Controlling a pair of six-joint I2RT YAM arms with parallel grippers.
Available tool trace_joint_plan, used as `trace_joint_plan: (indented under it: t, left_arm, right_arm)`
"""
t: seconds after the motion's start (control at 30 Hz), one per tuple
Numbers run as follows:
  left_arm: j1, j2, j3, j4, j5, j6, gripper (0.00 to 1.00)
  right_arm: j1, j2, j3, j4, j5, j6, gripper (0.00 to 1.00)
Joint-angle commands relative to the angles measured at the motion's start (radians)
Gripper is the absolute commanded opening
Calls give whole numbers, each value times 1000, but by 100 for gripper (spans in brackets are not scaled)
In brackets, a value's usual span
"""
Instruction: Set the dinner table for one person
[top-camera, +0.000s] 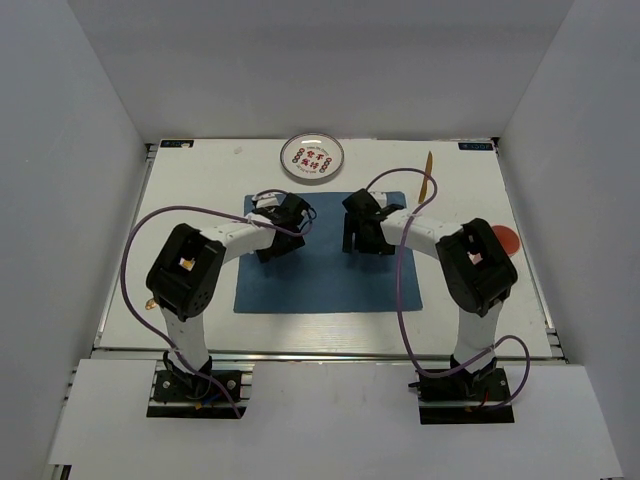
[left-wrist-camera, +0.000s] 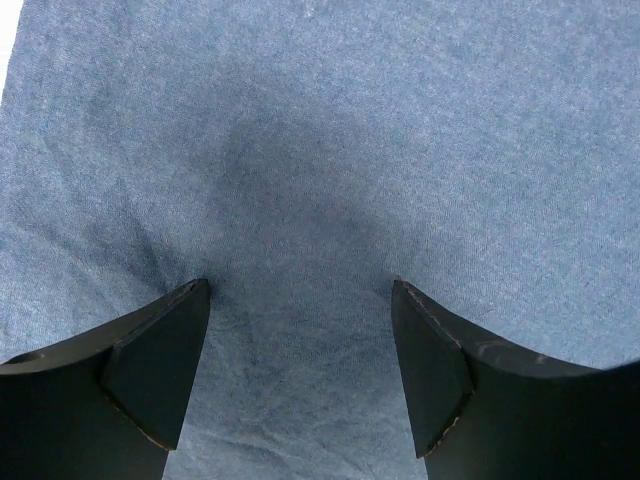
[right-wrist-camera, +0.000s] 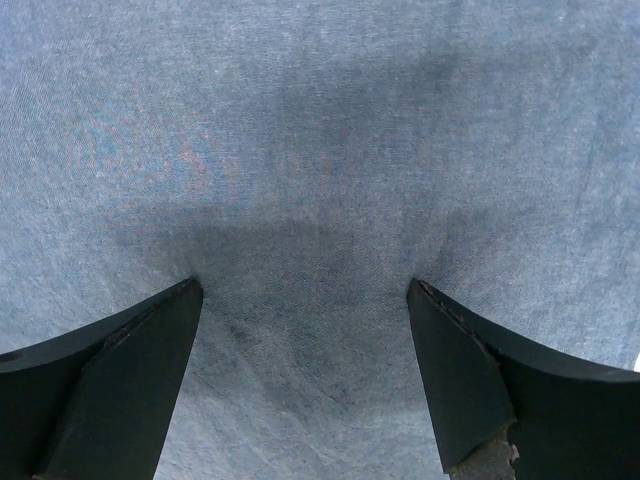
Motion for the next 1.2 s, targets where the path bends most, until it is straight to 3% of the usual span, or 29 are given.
trace_joint_plan:
  t: [0.0,0.7,0.87,0.97,1.17]
  left_arm:
    - [35,27,12,-35,10,-1,83]
    - [63,-37,3,8,16,67,87]
    - [63,-112,6,-11,10,68,90]
    - [63,-184,-15,-6,16,62,98]
    - [63,-307,-81,69,22,57,98]
  right_arm:
    - [-14,95,50,-30,-3,-18,89]
    - [-28,40,-10,1,-51,24,89]
    - [-31,-5,15,2,-48,21,89]
    - [-34,-19,79,-30,-33,4,89]
    - [-29,-84,86,-32,-77,-30,89]
